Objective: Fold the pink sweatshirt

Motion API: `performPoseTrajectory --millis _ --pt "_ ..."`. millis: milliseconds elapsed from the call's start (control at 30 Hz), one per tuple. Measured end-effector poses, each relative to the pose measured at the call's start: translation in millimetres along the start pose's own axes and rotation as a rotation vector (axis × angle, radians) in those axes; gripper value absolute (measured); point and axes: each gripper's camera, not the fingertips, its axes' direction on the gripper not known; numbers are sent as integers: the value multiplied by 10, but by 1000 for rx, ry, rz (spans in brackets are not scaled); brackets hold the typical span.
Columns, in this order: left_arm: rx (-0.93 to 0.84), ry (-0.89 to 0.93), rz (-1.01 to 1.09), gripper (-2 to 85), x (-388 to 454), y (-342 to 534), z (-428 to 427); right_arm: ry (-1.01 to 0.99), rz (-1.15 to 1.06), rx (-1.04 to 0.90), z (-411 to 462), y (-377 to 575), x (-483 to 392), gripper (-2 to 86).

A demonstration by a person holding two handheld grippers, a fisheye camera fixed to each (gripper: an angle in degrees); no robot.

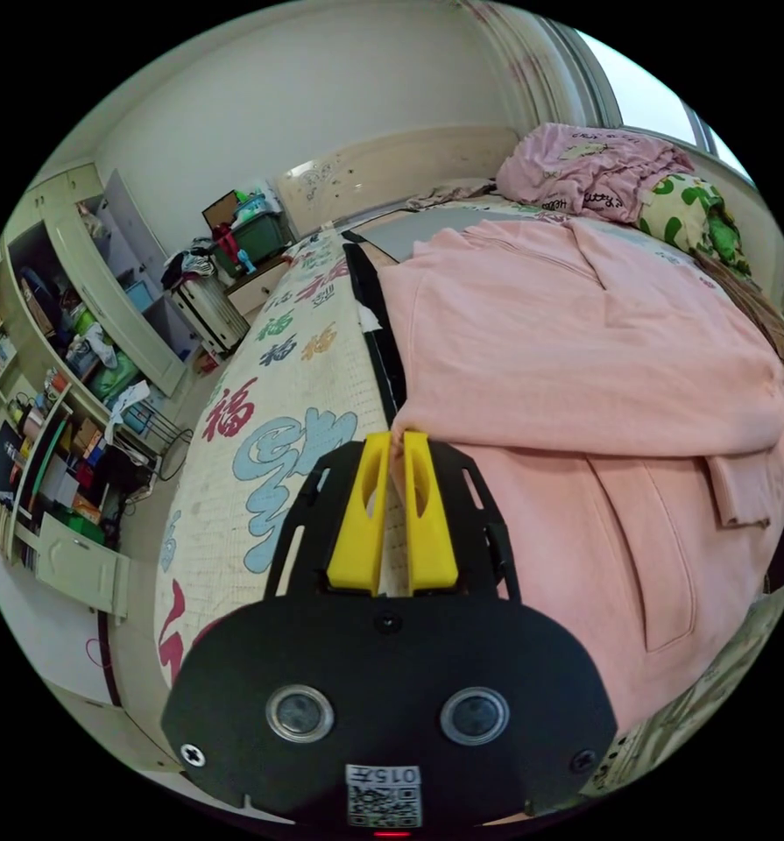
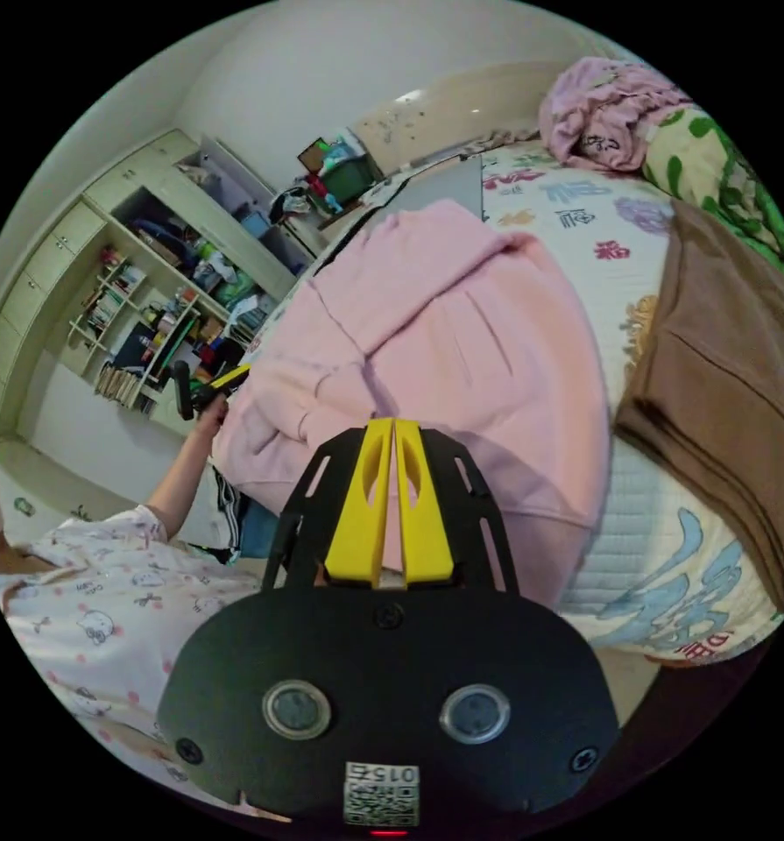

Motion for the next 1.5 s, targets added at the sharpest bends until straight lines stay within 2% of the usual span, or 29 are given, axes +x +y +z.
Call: performPoseTrajectory --millis 100,167,233,267,300,333,400,433,533,600,633,733,867,933,1033,1100,1200,1300,1500 --pt "-2 15 -7 11 -30 59 73 -24 -171 75 13 3 -383 8" --pt "-4 24 -13 11 -52 97 123 -62 -313 52 208 -71 -702 18" --pt "-10 34 -22 13 -80 146 203 -130 -484 -59 531 -87 -1073 46" --pt "-12 36 -24 13 -86 158 224 -144 -605 -188 798 -25 -1319 64" --pt "-14 38 -26 13 -96 185 261 -68 -693 -305 1086 98 -1514 77" --pt "-14 39 -27 14 -101 215 296 -6 -732 -344 1218 178 -1586 83" --pt "-15 37 -26 14 -102 259 353 258 -826 -439 1681 497 -1697 94" --pt "-16 37 -26 14 -106 288 395 282 -838 -440 1735 560 -1709 95" --pt "-22 45 -31 14 -141 360 503 257 -792 -414 1661 648 -1734 48" --pt "-22 53 -35 14 -170 407 563 70 -737 -453 1474 634 -1729 23" --pt "-24 56 -37 13 -187 437 605 44 -732 -458 1449 644 -1734 22" --pt "-25 60 -39 12 -224 516 705 142 -735 -508 1663 766 -1779 22" --pt "-20 99 -53 10 -348 617 806 64 -703 -552 1683 751 -1772 52" --pt "24 203 -103 8 -605 756 745 16 -677 -559 1529 673 -1684 61" --pt "154 277 -203 6 -1093 999 538 22 -617 -447 1160 434 -1441 88" --pt "217 270 -247 10 -1355 964 442 112 -555 -277 904 17 -1231 96" --pt "289 335 -211 45 -1556 463 496 174 -481 -15 806 -713 -985 97" --pt "276 409 -130 86 -1503 -361 927 147 -482 87 1176 -1561 -846 118" --pt "7 367 -122 136 -1227 -1796 2529 151 -405 -58 2638 -3200 -637 134"
